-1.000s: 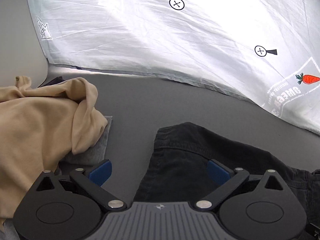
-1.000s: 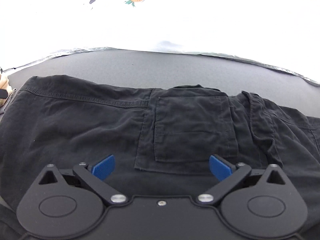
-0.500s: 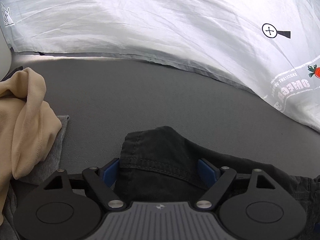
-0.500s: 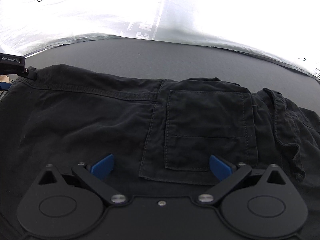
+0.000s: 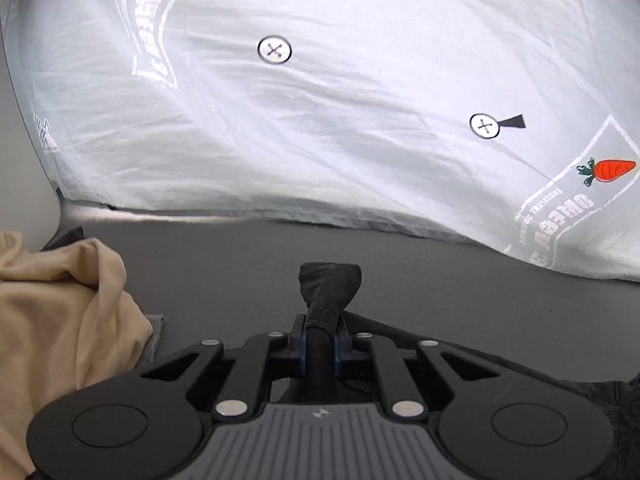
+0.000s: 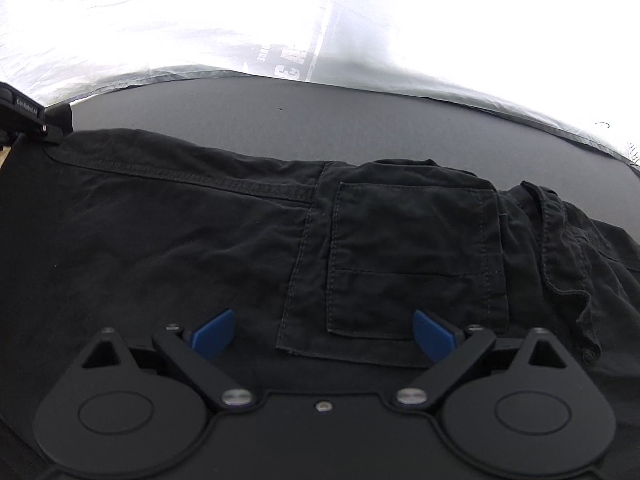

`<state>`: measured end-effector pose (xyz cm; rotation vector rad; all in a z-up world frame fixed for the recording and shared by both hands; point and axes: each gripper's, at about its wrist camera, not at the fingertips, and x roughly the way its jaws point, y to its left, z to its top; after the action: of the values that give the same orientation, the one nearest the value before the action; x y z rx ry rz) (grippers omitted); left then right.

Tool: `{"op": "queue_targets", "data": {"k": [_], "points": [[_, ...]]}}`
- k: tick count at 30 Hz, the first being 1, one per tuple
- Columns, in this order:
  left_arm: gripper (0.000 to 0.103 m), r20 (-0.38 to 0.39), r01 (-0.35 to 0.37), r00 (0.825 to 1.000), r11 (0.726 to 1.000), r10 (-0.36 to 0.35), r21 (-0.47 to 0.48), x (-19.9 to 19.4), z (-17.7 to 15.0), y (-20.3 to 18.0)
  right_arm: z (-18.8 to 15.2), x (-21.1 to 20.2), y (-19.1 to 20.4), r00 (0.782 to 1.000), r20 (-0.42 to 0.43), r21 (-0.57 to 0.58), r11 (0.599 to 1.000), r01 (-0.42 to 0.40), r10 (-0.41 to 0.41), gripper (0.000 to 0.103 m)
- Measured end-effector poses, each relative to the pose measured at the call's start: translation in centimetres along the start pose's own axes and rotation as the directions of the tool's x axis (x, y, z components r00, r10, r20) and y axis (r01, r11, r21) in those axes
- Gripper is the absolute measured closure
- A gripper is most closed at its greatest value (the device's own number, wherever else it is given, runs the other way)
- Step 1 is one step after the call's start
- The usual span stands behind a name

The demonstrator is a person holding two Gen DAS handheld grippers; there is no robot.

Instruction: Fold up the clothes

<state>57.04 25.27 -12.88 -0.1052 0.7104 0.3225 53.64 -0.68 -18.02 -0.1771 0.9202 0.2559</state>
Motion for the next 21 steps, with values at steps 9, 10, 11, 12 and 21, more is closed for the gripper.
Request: {"op": "queue_targets", "data": {"k": [9,10,11,12,21], "points": [[0.064,-0.13,-0.148,0.978,0.98,0.166,0.134,5.2,0.5,-1.1,-1.1,-4.7,-2.2,0.999,0.044,0.093,0.995,-0.025,0.021,0.007],[0.063,-0.177,-0.16,0.967,0.977,0.185,0.143,6.0,-0.1,-0.8,-1.5,-5.1,-2.7,0.999,0.036,0.091,0.996,0.001,-0.004,0.007],[0.061,-0.177,-0.17,0.966,0.977,0.19,0.126,5.4,-0.6,-0.3,-1.9,-5.7,-3.2,0.999,0.03,0.092,0.995,0.028,-0.031,0.007],[0.053,-0.162,-0.174,0.968,0.979,0.19,0.105,4.2,-0.8,0.2,-2.4,-6.4,-3.9,0.998,0.028,0.1,0.994,0.05,-0.054,0.007],[0.028,-0.13,-0.086,0.988,0.996,0.088,0.027,-10.6,-7.2,1.9,-10.4,-13.1,-11.3,0.968,-0.051,0.211,0.945,0.25,-0.245,0.007]]}}
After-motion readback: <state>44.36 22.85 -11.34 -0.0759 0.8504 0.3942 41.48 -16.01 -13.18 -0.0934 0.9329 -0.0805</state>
